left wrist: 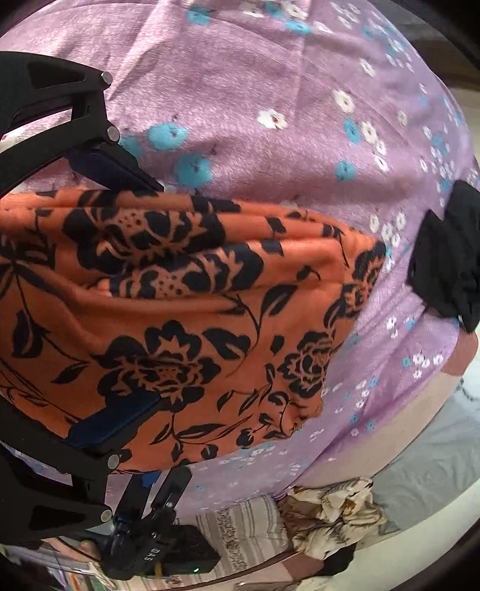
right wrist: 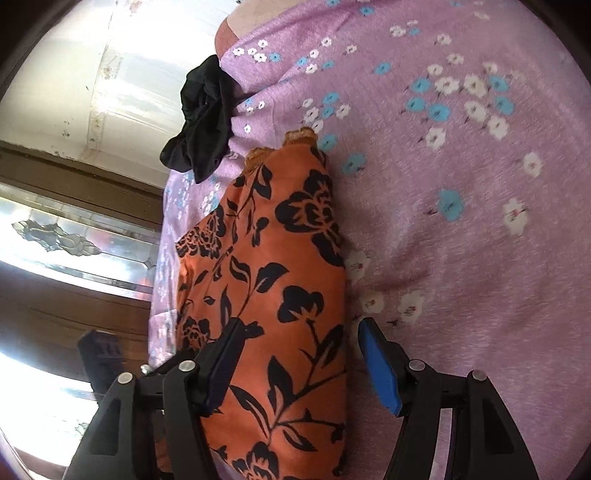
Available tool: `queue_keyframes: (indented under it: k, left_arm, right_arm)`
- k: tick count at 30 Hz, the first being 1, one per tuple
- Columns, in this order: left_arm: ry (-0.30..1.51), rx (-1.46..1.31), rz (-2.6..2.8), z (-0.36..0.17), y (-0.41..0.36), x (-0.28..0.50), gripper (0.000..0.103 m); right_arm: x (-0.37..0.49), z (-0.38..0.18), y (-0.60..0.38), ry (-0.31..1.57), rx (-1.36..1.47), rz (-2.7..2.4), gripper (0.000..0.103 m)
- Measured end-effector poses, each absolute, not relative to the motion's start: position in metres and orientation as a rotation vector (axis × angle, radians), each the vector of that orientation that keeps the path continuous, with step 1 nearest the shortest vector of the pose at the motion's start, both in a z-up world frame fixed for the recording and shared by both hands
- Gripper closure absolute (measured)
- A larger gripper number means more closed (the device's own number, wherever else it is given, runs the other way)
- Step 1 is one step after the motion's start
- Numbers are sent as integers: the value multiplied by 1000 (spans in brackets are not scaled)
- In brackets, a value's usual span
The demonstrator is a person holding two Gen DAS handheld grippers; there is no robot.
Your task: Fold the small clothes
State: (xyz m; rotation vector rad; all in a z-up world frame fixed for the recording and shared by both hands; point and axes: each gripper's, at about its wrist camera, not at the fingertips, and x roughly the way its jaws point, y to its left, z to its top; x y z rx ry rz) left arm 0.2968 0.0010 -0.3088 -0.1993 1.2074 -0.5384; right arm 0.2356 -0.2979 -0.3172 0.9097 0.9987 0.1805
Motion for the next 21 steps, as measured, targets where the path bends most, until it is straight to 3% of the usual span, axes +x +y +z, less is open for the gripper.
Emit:
queue_keyframes:
  k: [4, 6, 7, 9, 12, 17, 21]
  left_arm:
    - [1198, -230, -566, -309, -3, 295, 3]
    - [1187, -245, -543, -308, 1, 296, 25]
    - [1184, -249, -521, -308, 7, 297, 29]
    - [1182, -279, -514, -308, 9, 298, 40]
    - [1136, -267, -511, -297, 7, 293, 53]
    - [1050, -239, -584, -272, -10, 283, 62]
    - [953, -221, -666, -248, -37, 268, 62]
  right_arm:
    - [246, -341, -292, 992, 1006, 222, 33]
    - [245, -343, -293, 938, 1051, 216, 33]
    - [245, -343, -292, 931, 1043, 216, 35]
    - [243, -341, -288, 926, 994, 186, 50]
    - [238, -331, -284, 899, 954, 166, 60]
    - [224, -289, -275, 782, 814, 161, 64]
    - [203, -268, -301, 698, 818, 124, 64]
